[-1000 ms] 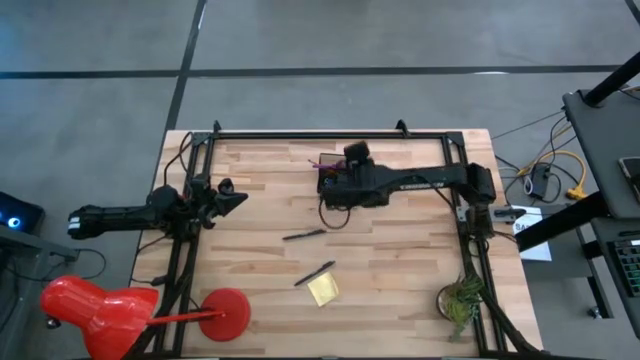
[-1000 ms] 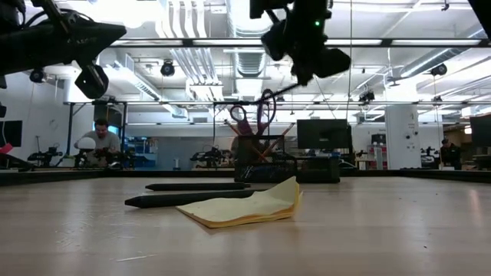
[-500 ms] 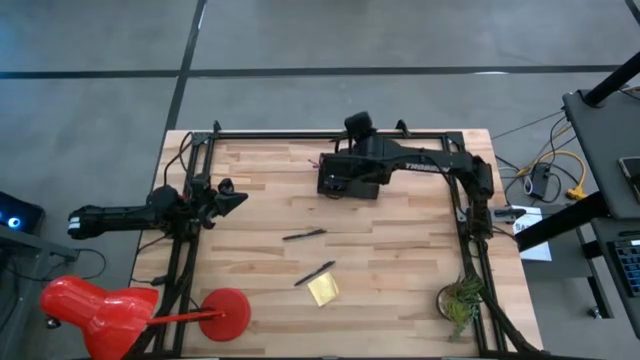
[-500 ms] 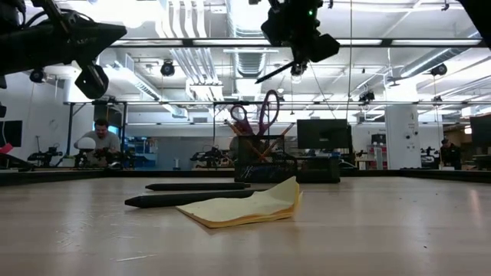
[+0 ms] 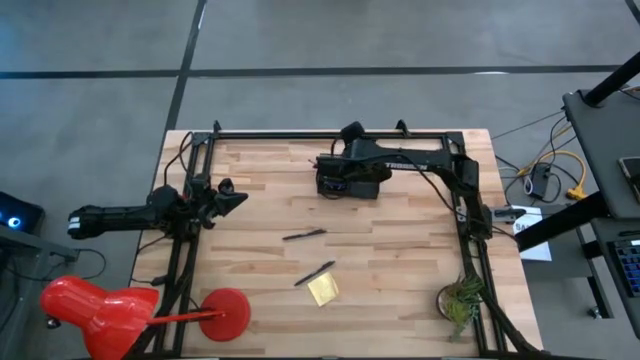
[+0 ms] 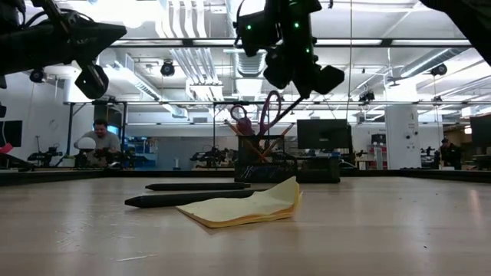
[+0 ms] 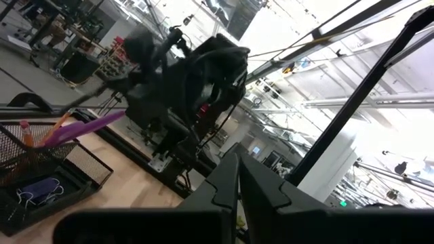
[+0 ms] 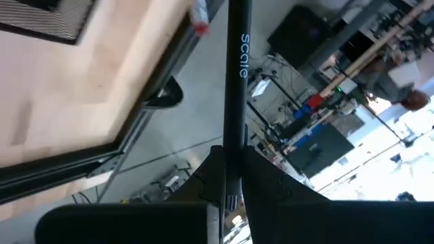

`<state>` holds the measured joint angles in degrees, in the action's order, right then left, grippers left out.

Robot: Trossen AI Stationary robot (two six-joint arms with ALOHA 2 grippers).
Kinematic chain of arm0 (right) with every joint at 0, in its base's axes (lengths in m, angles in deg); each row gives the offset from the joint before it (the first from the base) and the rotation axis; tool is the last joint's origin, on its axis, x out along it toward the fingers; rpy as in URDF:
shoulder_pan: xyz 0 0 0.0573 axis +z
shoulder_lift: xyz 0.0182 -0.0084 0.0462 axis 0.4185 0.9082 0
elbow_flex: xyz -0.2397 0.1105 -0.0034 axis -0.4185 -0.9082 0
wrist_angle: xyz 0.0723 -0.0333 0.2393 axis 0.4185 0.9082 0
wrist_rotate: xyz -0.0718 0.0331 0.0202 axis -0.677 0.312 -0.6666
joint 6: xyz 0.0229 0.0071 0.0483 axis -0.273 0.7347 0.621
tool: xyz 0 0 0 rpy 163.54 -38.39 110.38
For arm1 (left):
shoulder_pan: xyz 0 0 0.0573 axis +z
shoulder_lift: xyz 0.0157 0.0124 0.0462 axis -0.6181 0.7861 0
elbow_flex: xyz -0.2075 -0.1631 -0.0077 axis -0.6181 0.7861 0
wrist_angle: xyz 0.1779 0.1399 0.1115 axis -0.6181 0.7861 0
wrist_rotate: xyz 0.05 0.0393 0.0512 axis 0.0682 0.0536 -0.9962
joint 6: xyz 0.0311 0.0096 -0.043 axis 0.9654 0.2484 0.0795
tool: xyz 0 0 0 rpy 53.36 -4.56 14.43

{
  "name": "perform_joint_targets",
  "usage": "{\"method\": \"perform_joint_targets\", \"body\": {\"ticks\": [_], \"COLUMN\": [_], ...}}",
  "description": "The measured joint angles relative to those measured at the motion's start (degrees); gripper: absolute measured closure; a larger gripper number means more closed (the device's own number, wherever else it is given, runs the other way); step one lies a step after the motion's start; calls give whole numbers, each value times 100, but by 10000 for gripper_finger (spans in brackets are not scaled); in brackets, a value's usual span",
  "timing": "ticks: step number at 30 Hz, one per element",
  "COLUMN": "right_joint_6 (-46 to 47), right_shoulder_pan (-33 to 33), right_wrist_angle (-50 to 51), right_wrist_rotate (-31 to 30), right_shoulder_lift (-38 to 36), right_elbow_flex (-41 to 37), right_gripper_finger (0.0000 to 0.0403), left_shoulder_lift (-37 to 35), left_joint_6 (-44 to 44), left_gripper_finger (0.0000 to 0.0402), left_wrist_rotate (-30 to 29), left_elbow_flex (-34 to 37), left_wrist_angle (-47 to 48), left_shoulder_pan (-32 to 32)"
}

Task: Pick and place office supplies into organizer
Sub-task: Put the middle black pen into the desk organizer

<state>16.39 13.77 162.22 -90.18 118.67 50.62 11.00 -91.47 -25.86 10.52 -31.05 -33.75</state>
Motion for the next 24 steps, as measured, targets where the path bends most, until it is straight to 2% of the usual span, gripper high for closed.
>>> {"method": "perform_joint_targets", "body": {"ticks": [5,12,16,24], "right_joint_6": [-37,11,52,145], "right_shoulder_pan": [174,353,388,384], "right_wrist_angle": [60,116,115,137], "right_wrist_rotate": [414,547,405,895], "right_shoulder_lift": [75,146,161,210], "right_elbow_flex": [27,26,49,120], "right_gripper_finger": [382,382,382,382], "left_shoulder_lift": [-6,-2,-2,1], "left_joint_6": [-1,-1,-1,1], "left_gripper_finger": [402,402,402,402], "left_wrist_rotate": [0,0,0,2], "left_elbow_flex": [0,0,0,0], "left_wrist_angle": [0,2,2,2], "left_shoulder_pan": [0,0,0,0]}}
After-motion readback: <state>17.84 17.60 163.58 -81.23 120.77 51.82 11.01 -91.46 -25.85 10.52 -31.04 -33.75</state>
